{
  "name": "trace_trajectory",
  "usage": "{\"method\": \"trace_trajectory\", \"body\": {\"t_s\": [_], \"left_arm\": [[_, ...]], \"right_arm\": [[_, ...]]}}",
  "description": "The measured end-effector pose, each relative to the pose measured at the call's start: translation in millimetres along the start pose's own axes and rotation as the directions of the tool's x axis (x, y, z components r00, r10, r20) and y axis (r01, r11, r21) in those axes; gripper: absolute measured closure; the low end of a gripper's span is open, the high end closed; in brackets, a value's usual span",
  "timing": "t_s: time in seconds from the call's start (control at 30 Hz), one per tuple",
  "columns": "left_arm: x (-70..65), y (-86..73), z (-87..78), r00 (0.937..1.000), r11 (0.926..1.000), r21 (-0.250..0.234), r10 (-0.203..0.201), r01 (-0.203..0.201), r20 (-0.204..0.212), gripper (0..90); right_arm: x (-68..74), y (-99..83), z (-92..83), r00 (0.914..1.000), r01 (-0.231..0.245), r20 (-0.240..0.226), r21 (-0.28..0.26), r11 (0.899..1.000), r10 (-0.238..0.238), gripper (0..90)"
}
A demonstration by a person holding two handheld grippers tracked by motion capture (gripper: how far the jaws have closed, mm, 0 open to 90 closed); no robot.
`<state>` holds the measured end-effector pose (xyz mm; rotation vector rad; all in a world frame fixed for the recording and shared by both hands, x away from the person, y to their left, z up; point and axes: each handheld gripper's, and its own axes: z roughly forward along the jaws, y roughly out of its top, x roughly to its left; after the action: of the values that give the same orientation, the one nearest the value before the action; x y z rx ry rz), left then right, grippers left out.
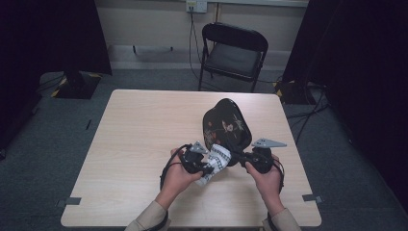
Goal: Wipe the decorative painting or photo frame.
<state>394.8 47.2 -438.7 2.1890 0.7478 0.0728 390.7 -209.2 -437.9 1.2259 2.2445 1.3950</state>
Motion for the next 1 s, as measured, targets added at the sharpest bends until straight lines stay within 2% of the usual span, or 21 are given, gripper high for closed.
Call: {"method": "trace_trajectory", "body": {"t_s": [0.13, 0.3, 0.4, 0.5, 0.67, 1.0], "left_arm": [[-2.0, 22.6, -17.6, 0.9995, 0.9985, -0.046, 0.03, -0.03, -0.012, 75.3], [-8.4, 56.5, -37.6, 0.9962, 0.992, -0.098, 0.076, -0.079, -0.043, 75.3], [-13.7, 76.6, -45.0, 0.9925, 0.9865, -0.118, 0.107, -0.114, -0.058, 75.3], [-17.1, 89.8, -44.2, 0.9909, 0.9843, -0.123, 0.119, -0.126, -0.063, 75.2], [-17.1, 90.3, -35.8, 0.9917, 0.9859, -0.114, 0.117, -0.123, -0.054, 75.2], [-14.7, 70.7, -23.6, 0.9942, 0.9907, -0.087, 0.102, -0.105, -0.034, 75.2]], "right_arm": [[-0.2, 0.1, -0.1, 1.0, -0.003, 0.002, 0.0, 1.0, 0.003, 78.0], [0.1, 0.1, -0.1, 1.0, 0.0, 0.005, 0.001, 1.0, 0.0, 78.1], [0.3, 0.1, -0.1, 1.0, 0.0, 0.006, 0.001, 1.0, 0.0, 78.2], [0.4, 0.1, 0.0, 1.0, 0.001, 0.006, 0.0, 1.0, -0.001, 78.2], [-0.3, 0.1, -1.3, 1.0, -0.001, 0.008, 0.0, 1.0, 0.001, 78.3], [-0.1, 0.0, -1.2, 1.0, 0.0, 0.008, 0.002, 1.0, 0.0, 78.3]]}}
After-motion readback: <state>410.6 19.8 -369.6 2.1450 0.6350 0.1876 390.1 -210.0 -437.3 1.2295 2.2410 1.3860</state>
